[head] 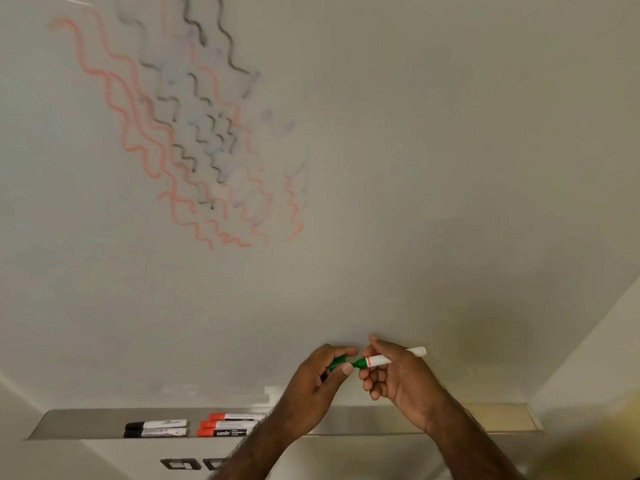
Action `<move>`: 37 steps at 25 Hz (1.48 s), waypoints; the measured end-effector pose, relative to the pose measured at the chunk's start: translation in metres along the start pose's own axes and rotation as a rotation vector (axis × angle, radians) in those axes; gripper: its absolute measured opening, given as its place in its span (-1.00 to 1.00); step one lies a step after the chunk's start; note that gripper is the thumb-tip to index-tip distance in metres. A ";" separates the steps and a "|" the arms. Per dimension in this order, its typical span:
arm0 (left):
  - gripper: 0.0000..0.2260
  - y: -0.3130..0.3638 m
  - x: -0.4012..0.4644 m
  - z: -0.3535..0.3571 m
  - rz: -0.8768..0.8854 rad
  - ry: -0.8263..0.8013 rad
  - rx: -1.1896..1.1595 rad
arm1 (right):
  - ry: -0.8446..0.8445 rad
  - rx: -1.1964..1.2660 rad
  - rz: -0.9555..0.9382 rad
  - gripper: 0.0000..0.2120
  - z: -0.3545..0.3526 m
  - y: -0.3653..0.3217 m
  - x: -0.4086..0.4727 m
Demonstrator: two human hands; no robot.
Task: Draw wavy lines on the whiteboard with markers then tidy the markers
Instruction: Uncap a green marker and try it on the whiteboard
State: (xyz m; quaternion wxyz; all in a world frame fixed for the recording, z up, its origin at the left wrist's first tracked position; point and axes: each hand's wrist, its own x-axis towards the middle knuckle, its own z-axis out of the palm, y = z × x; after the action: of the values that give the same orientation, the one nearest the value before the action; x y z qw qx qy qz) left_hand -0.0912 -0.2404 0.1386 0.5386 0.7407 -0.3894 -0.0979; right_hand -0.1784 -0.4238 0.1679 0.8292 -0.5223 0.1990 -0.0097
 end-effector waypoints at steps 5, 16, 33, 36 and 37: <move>-0.66 0.015 0.011 -0.025 0.259 0.112 0.211 | -0.015 -0.026 -0.108 -0.58 0.024 -0.023 0.000; -0.72 0.167 0.092 -0.105 0.795 0.722 0.510 | -0.097 -0.055 -0.689 -0.66 0.099 -0.167 -0.030; -0.61 0.309 0.222 -0.179 0.998 1.019 0.897 | 0.305 -0.319 -1.517 -0.82 0.158 -0.326 -0.071; -0.59 0.306 0.227 -0.180 1.016 1.036 0.899 | 0.357 -0.434 -1.568 -0.80 0.161 -0.329 -0.068; -0.59 0.305 0.227 -0.181 1.018 1.040 0.901 | 0.379 -0.479 -1.584 -0.81 0.162 -0.329 -0.067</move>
State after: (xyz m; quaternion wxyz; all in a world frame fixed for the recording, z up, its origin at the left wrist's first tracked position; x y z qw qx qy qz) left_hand 0.0208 -0.3009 0.5404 0.2812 0.5695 -0.3797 0.6726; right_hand -0.1215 -0.4184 0.5359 0.3972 -0.6585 -0.0932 -0.6324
